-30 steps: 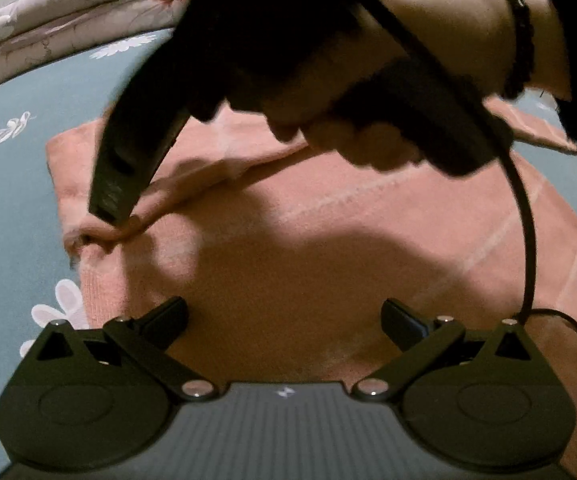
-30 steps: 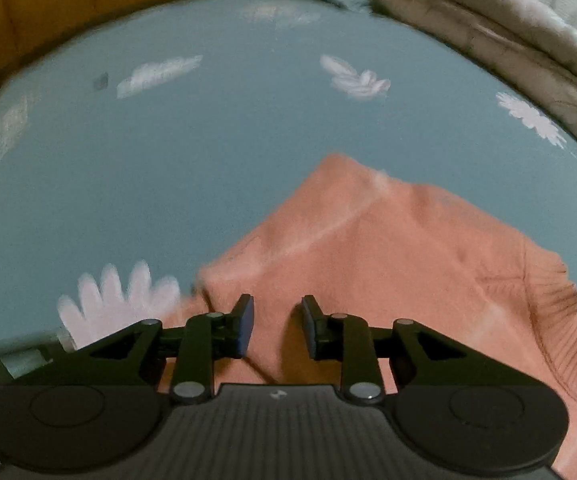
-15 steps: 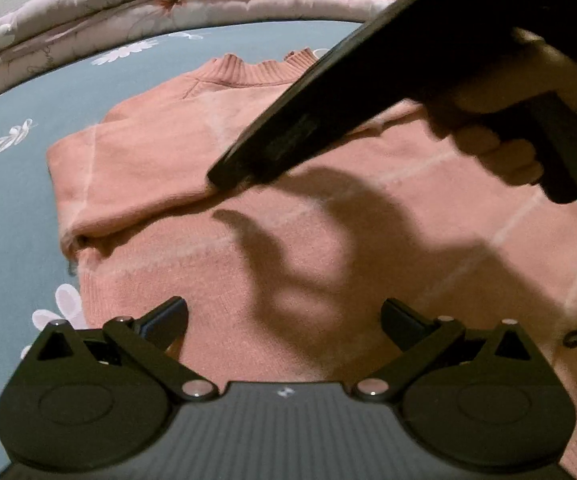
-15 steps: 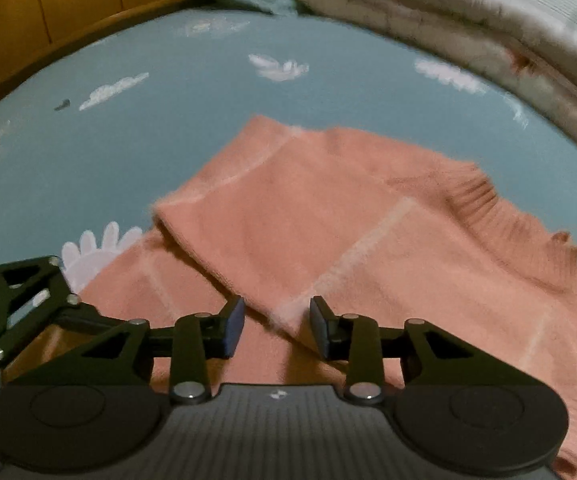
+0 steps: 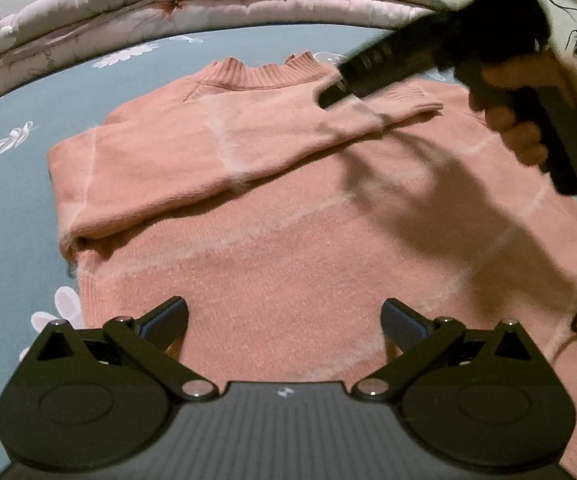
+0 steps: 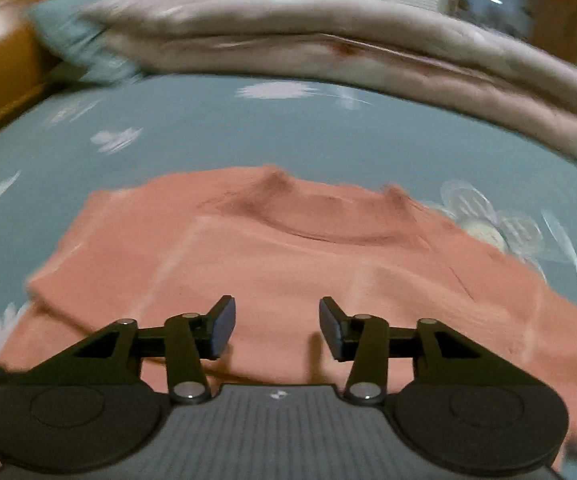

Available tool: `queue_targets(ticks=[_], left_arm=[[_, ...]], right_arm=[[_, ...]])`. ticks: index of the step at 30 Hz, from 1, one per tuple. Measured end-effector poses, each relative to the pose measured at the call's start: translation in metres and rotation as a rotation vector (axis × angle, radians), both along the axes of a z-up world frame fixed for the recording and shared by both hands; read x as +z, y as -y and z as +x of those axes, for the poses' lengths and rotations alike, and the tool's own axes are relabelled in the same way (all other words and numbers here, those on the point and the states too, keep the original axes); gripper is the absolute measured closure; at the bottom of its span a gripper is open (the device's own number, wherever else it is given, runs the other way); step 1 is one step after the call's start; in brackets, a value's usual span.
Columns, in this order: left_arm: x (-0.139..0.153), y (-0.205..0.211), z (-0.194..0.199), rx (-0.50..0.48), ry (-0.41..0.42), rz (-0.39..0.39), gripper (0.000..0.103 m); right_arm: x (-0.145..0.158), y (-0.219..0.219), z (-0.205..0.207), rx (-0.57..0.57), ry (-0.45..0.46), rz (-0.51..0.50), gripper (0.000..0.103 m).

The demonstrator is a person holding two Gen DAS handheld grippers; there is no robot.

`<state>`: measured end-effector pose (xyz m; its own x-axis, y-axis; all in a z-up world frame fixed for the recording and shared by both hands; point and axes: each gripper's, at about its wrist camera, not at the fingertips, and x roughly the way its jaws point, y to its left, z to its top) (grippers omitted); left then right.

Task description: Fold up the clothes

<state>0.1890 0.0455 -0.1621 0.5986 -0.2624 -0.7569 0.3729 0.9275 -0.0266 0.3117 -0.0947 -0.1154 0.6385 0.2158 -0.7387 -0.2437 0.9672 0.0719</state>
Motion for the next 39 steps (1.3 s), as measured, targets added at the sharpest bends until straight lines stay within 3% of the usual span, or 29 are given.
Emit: queue_targets(ticks=[2,8,12,15,17,19,22,25,28,32,35,39], left_arm=[[0.000,0.000,0.000,0.001,0.001,0.001,0.001],[0.000,-0.002,0.002,0.001,-0.002,-0.011,0.001],[0.000,-0.001,0.004,0.001,-0.004,-0.004,0.001],[-0.001,0.000,0.005,0.006,0.000,0.001,0.001],[-0.001,0.001,0.005,0.007,0.004,0.003,0.001],[-0.002,0.002,0.005,0.006,0.007,0.004,0.001],[-0.002,0.002,0.005,0.003,0.008,0.004,0.001],[-0.003,0.002,0.005,0.002,0.008,0.002,0.001],[-0.003,0.002,0.004,0.003,0.011,0.003,0.001],[-0.002,0.001,0.003,0.002,0.010,0.002,0.001],[-0.001,0.001,0.003,0.003,0.010,0.004,0.001],[0.001,0.001,0.003,0.004,0.007,0.000,0.001]], right_arm=[[-0.017,0.016,0.007,-0.055,-0.039,0.007,0.050],[0.009,0.067,0.001,-0.199,0.049,0.115,0.050],[0.007,0.098,0.022,-0.297,0.031,0.127,0.050],[0.001,0.088,0.035,-0.241,-0.003,0.108,0.050],[-0.008,0.070,0.044,-0.192,-0.034,0.005,0.050],[-0.021,0.055,0.051,-0.160,-0.025,-0.103,0.049],[-0.028,0.053,0.064,-0.176,0.008,-0.130,0.046],[-0.015,0.059,0.062,-0.235,0.004,-0.089,0.047],[-0.001,0.069,0.050,-0.262,0.026,0.036,0.047],[-0.003,0.051,0.037,-0.136,-0.017,0.144,0.046],[-0.015,0.032,0.031,-0.051,-0.042,0.092,0.045],[-0.023,0.050,0.023,-0.084,-0.016,0.069,0.045]])
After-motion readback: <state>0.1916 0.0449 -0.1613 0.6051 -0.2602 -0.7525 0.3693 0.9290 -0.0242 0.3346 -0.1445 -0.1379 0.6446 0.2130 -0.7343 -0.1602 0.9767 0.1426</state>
